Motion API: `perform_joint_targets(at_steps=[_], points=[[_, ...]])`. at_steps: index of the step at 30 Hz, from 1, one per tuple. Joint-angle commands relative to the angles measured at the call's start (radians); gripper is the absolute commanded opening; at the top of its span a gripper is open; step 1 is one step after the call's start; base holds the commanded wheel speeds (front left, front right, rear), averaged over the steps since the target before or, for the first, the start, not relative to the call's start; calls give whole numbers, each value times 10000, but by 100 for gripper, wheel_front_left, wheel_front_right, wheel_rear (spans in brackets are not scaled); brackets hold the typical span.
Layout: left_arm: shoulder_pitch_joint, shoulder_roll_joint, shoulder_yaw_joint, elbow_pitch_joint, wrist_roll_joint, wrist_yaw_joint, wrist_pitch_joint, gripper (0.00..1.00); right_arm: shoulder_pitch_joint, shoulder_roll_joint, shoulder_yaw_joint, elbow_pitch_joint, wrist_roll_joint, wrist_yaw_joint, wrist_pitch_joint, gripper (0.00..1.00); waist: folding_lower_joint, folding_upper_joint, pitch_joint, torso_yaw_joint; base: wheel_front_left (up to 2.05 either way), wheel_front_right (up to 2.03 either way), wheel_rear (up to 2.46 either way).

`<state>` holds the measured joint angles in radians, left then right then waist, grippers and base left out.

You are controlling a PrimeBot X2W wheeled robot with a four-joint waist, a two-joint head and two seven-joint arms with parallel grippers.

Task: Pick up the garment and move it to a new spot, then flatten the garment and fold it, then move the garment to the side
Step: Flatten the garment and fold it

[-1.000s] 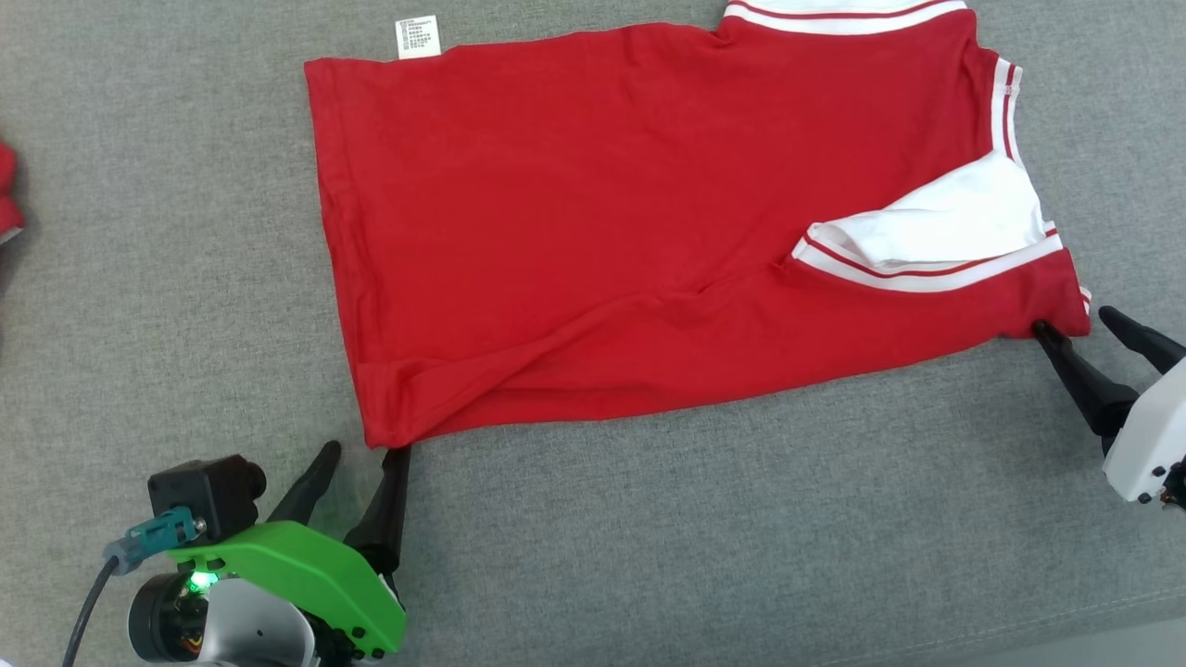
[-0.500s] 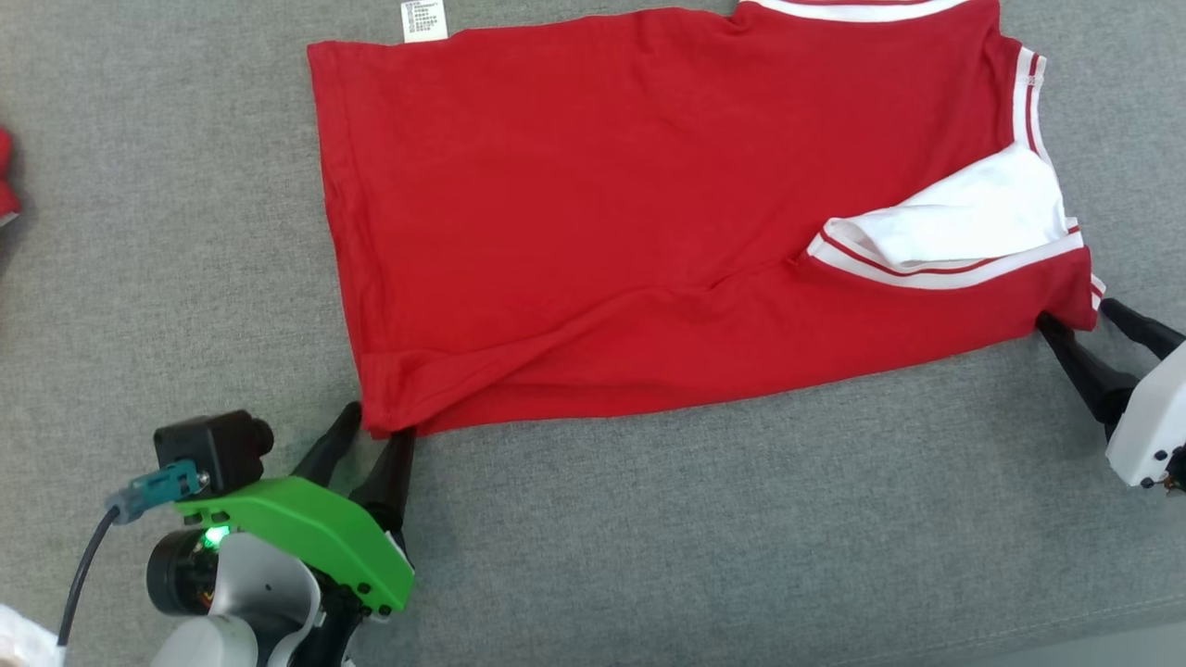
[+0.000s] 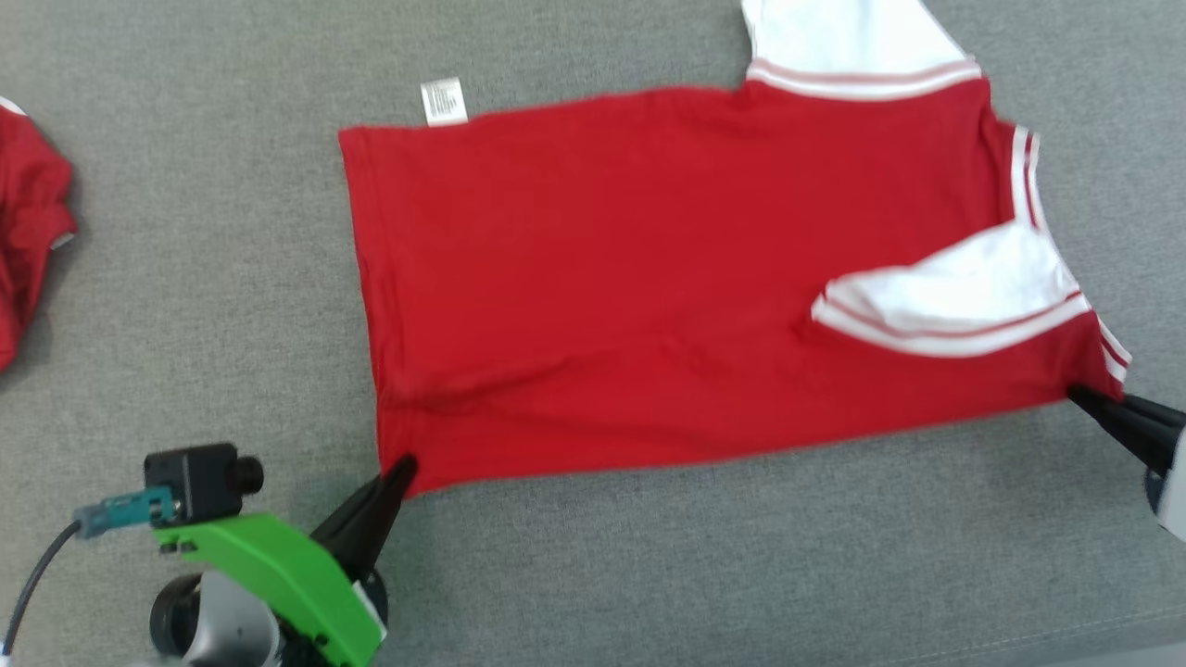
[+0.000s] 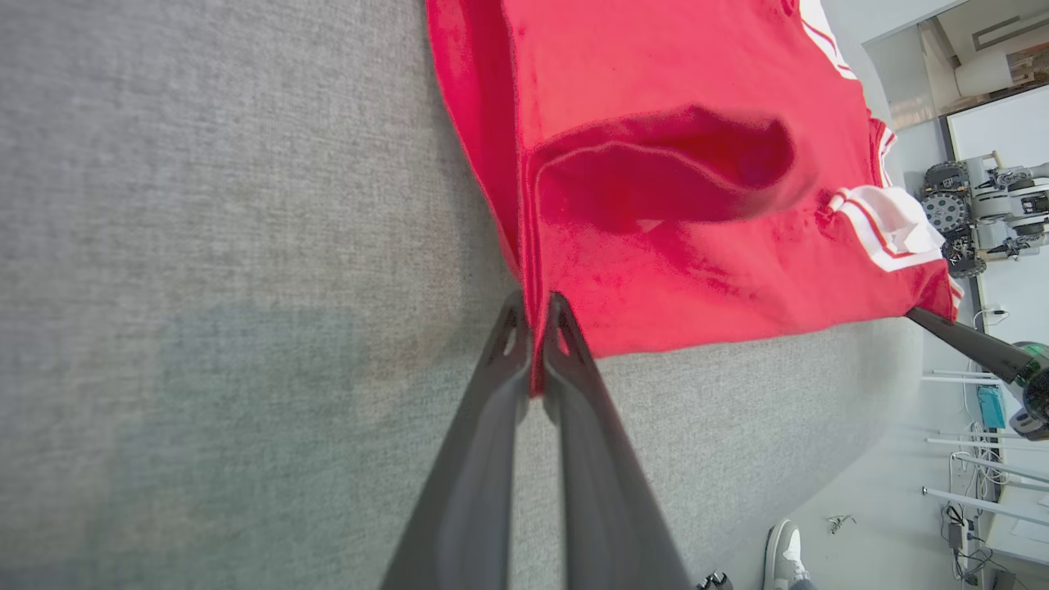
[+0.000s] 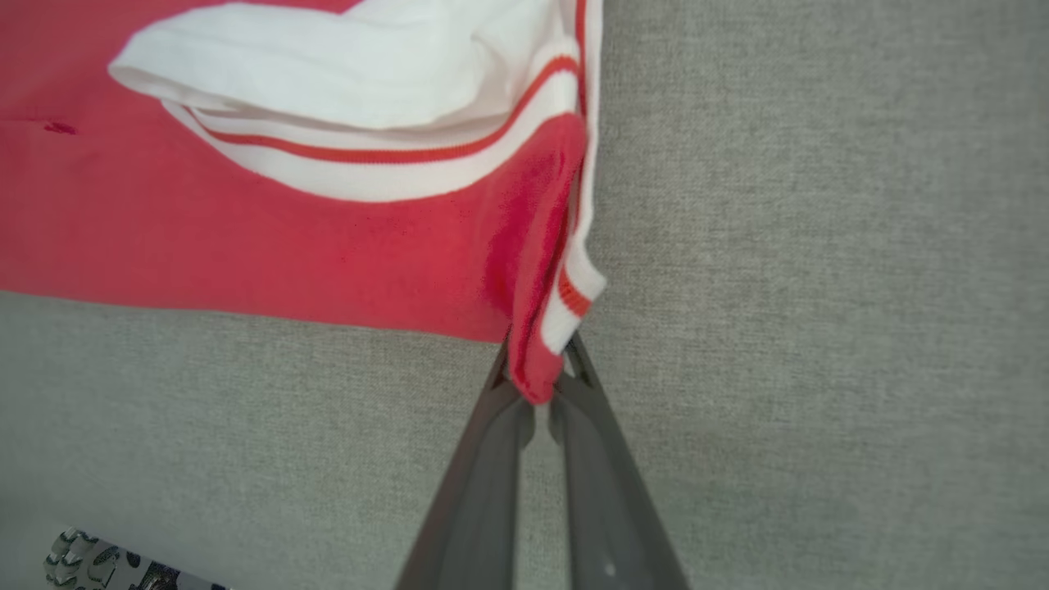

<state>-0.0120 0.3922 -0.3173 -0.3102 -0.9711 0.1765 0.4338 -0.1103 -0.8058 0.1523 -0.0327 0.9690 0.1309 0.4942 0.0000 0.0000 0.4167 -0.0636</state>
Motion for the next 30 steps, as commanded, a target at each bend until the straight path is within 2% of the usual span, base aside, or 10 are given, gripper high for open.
perform_joint_targets(at_steps=[1, 5, 9, 11, 12, 13, 17, 21, 25, 30], points=[[378, 204, 144, -256, -161, 91, 116, 0, 402, -223, -203, -86, 234, -3, 224, 0, 0, 0, -416, -64, 0, 0, 0], [1245, 651, 292, -1055, -445, 251, 465, 0, 1312, -683, -776, -384, 783, -9, 841, 0, 0, 0, -496, -137, 0, 0, 0], [1876, 627, 155, -1237, -312, 322, 303, 0, 1826, -461, -910, -530, 727, -8, 1039, 0, 0, 0, -379, -229, 0, 0, 0], [2033, 459, 46, -1119, -134, 325, 38, 2, 1927, -185, -885, -463, 499, -8, 924, 44, 0, 0, -326, -235, 0, 0, 0], [2181, 346, -66, -1071, -65, 306, -91, 77, 2029, -95, -816, -467, 337, -8, 903, 100, 0, 0, -305, -242, 0, 0, 0], [2281, 306, -137, -1043, 17, 284, -189, 100, 2079, -37, -817, -478, 263, -8, 849, 100, 0, 0, -280, -256, 0, 0, 0], [2622, 655, -159, -1254, 871, 481, -631, 100, 2123, -149, -1441, -709, -67, -3, 542, 100, 0, 0, -157, -301, 0, 0, 0], [2264, 1087, 452, -1954, 1510, 837, -944, 100, 1477, -438, -2407, -1430, -81, -2, 491, 100, 0, 0, 156, -318, 0, 0, 0], [471, 1234, 706, -2089, 2004, 949, -752, 100, 22, -718, -2587, -1608, -419, -2, 629, 100, 0, 0, 733, -36, 0, 0, 0], [-2739, 671, -15, -823, 2532, 682, -240, 100, -2681, -661, -1703, -965, -1456, -3, 978, 100, 0, 0, 1836, 626, 0, 0, 0]])
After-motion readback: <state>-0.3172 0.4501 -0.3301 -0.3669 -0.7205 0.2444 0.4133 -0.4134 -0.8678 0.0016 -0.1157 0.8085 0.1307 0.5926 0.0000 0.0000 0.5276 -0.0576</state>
